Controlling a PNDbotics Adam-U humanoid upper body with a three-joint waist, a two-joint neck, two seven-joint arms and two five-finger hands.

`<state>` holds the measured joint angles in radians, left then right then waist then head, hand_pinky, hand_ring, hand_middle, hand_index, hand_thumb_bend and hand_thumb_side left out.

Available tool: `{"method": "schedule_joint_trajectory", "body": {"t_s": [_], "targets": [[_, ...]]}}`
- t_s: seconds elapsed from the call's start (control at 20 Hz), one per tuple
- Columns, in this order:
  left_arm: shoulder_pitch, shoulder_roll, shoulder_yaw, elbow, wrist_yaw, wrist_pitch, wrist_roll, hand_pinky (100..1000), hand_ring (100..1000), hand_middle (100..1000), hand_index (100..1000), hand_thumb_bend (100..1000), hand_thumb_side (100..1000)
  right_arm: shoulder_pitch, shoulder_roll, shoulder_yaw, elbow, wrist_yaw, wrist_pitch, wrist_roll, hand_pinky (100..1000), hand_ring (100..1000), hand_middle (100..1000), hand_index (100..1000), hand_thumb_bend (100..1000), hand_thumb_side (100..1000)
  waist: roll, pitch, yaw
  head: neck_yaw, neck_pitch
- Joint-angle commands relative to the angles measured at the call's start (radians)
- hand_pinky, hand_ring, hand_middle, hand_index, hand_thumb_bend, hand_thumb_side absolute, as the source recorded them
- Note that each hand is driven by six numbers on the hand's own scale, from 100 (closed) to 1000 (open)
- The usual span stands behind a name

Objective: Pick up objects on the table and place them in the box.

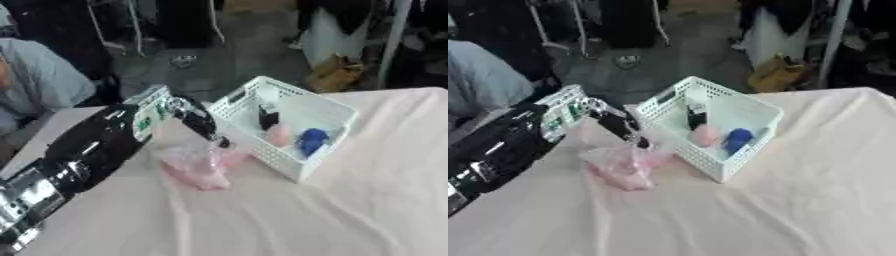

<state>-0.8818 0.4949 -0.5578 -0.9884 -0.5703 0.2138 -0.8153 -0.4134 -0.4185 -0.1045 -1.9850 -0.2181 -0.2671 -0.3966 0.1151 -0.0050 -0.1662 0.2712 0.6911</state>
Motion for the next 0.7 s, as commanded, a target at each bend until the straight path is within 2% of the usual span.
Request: {"method": "schedule_joint_trajectory", "body": {"t_s": [0.05, 0.1, 0.15, 0.25, 0.4, 0.55, 0.7], "targets": [[-0.013, -0.005, 0.004, 0.022, -0.007, -0.008, -0.017, 1000, 1000, 1000, 1000, 646, 800, -0.02, -0.01, -0.005, -0.015, 0.0, 0.001, -0.001, 825, 887, 753, 750, 100, 725, 0.005, -0.016, -0.001, 0.006, -0.007], [-0.013, -0.011, 0.005, 0.031, -0.011, -0.012, -0.021, 1000, 1000, 1000, 1000, 646, 800, -0.02, -0.009, -0.005, -0.015, 0.0, 0.001, -0.001, 825, 887, 753, 750, 100, 725, 0.005, -0.016, -0.001, 0.006, -0.006], [-0.01, -0.021, 0.009, 0.038, -0.011, -0.017, -0.014, 1000, 1000, 1000, 1000, 599, 858, -0.021, -0.008, -0.005, -0.015, 0.0, 0.001, -0.002, 825, 886, 753, 749, 100, 723, 0.005, -0.016, -0.002, 0.007, -0.006], [-0.003, -0.037, 0.013, 0.056, -0.01, -0.026, 0.011, 1000, 1000, 1000, 1000, 582, 881, -0.022, -0.007, -0.005, -0.015, 0.0, 0.002, -0.002, 825, 887, 753, 749, 100, 722, 0.005, -0.015, -0.003, 0.009, -0.008], [0.01, -0.057, 0.01, 0.085, -0.012, -0.041, 0.044, 1000, 1000, 1000, 1000, 564, 872, -0.024, -0.005, -0.005, -0.015, 0.0, 0.004, -0.002, 826, 886, 752, 747, 100, 719, 0.005, -0.013, -0.005, 0.011, -0.008], [0.027, -0.074, 0.007, 0.111, -0.033, -0.056, 0.076, 1000, 1000, 1000, 1000, 590, 823, -0.025, -0.003, -0.004, -0.015, 0.0, 0.006, 0.0, 825, 886, 751, 742, 100, 714, 0.005, -0.012, -0.006, 0.013, -0.005], [0.053, -0.099, 0.018, 0.171, -0.076, -0.077, 0.105, 1000, 1000, 1000, 1000, 600, 822, -0.028, -0.001, -0.006, -0.015, -0.001, 0.005, -0.001, 826, 886, 751, 741, 100, 714, 0.004, -0.011, -0.007, 0.012, -0.009]]}}
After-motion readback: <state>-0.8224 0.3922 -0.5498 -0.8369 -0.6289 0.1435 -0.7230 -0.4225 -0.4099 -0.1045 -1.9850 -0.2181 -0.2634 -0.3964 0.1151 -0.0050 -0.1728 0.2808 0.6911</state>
